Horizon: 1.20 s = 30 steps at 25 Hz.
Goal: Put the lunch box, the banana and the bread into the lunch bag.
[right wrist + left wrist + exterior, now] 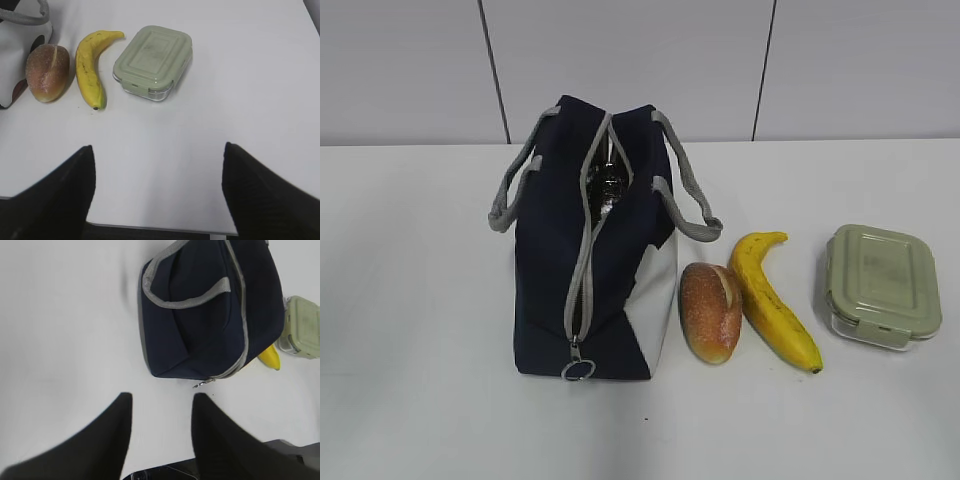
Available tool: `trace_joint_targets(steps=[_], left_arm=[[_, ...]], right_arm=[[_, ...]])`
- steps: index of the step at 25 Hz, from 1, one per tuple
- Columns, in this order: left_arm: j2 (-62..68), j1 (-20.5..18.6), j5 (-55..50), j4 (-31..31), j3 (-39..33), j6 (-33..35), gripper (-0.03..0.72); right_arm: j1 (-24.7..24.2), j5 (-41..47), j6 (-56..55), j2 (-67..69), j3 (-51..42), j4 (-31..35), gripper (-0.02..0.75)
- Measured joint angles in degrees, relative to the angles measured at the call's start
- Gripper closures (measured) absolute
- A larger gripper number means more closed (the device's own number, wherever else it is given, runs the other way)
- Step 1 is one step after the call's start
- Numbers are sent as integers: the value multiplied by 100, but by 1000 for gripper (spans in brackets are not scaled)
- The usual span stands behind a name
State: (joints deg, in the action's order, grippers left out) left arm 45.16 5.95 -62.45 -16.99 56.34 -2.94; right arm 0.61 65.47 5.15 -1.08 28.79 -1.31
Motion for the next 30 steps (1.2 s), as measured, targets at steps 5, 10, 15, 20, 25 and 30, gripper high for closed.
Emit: trace_joint_targets(steps=[5, 10, 15, 20, 25, 30], left_arm=[[1171, 339, 71, -60, 635, 11, 316], [2319, 725, 89, -113, 1331, 18, 298], [3333, 1148, 110, -125, 2072, 25, 296], [4216, 1400, 124, -131, 2779, 25, 296], [4984, 1466, 71, -133, 3398, 25, 296], [5500, 1466, -52, -133, 3788, 25, 296]], right_arm=[[0, 0, 0, 0, 0, 0, 155], [0, 0, 0, 0, 0, 0, 155], [0, 0, 0, 0, 0, 0, 155], [0, 0, 0, 0, 0, 0, 155], [0, 0, 0, 0, 0, 0, 155], [0, 0, 0, 0, 0, 0, 155]])
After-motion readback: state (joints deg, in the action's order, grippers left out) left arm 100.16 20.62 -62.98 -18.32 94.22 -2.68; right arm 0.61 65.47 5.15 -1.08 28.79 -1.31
